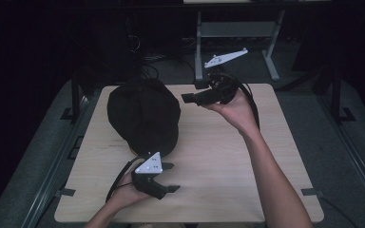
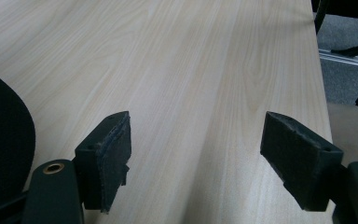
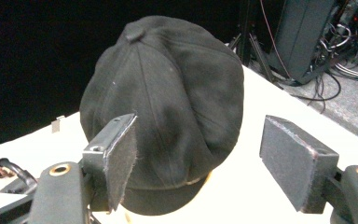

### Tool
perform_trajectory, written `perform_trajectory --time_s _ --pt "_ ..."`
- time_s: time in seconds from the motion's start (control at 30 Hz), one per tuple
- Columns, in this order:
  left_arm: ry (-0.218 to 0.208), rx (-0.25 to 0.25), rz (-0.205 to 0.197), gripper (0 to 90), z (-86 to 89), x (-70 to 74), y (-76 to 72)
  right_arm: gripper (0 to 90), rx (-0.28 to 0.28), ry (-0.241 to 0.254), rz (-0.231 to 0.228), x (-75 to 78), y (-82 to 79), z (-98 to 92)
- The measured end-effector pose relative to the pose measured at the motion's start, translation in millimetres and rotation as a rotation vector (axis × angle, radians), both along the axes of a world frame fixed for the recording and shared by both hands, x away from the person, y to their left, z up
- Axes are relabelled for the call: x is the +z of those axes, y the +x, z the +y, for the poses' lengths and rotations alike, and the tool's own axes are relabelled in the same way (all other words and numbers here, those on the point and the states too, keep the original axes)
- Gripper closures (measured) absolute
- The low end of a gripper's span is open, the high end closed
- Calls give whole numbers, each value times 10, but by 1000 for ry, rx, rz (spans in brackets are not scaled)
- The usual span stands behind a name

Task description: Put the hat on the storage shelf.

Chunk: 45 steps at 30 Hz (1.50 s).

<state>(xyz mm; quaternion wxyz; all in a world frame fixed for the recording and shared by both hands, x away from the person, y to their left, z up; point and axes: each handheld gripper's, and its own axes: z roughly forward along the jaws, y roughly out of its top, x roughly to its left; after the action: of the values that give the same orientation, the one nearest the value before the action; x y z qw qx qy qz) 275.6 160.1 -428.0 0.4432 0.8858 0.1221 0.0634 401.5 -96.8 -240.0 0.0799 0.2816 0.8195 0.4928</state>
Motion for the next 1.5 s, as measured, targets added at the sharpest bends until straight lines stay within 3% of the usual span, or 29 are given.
perform_trajectory --time_s 0.73,1.5 --pt "-12 6 2 243 -7 -18 0 257 -40 8 14 -185 -212 -373" --pt "-10 9 11 243 4 -17 4 222 -109 24 69 -596 -443 -854"
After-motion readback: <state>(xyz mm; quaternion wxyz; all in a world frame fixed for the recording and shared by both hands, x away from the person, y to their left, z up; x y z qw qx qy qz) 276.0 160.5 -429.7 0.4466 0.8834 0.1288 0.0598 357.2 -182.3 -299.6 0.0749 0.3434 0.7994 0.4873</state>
